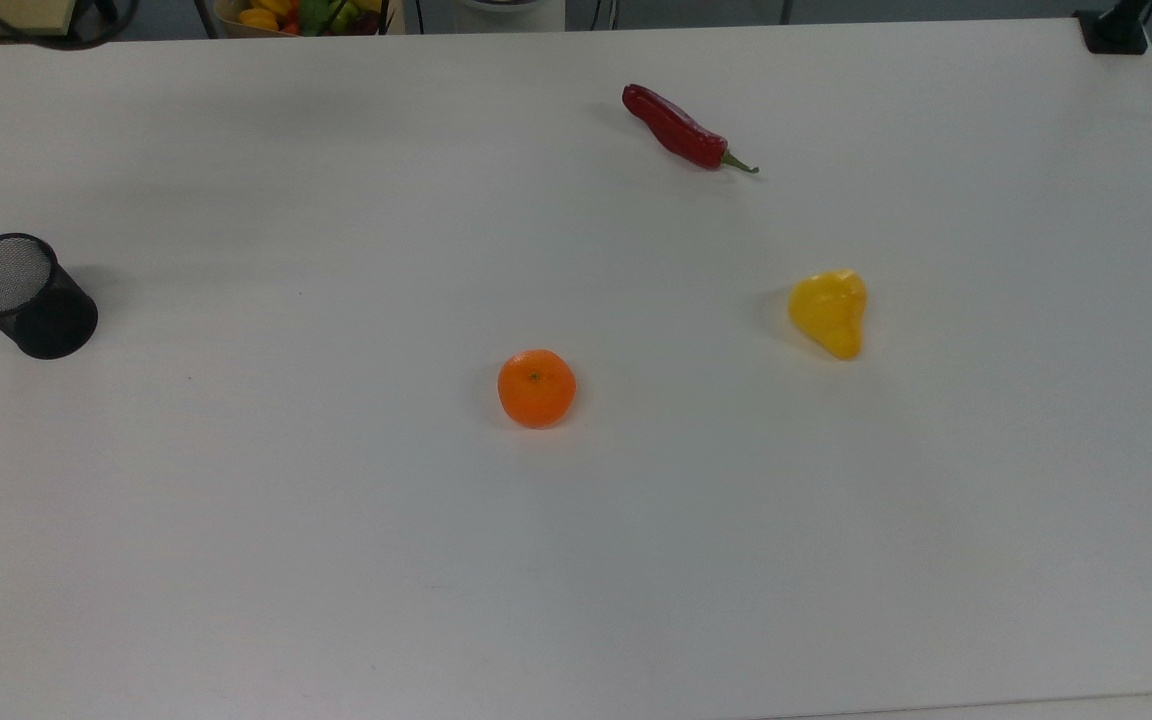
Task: Take marker pen
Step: 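Lift the marker up out of the pen cup, then carry the marker over the table toward the orange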
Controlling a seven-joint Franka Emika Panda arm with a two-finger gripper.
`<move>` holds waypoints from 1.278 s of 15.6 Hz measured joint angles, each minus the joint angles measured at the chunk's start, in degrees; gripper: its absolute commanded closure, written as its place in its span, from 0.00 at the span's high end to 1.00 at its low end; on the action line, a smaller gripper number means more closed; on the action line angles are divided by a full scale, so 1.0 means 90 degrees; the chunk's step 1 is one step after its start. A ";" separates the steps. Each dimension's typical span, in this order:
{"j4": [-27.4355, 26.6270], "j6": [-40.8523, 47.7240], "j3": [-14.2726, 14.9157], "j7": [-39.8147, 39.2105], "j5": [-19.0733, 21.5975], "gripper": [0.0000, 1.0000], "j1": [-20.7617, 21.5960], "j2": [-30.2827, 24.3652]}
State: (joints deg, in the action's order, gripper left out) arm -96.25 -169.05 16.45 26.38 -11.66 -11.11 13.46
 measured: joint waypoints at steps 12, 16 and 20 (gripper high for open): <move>-0.0142 0.2432 -0.1831 0.0094 0.0016 0.00 0.0582 -0.0364; -0.0367 0.3241 -0.2507 0.0096 0.0016 0.00 0.0609 -0.0345; -0.0667 0.3590 -0.2971 0.0096 0.0016 0.00 0.0631 -0.0180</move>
State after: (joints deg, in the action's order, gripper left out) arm -102.25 -136.74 -10.29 27.24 -11.51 -5.43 11.84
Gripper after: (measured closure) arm 0.828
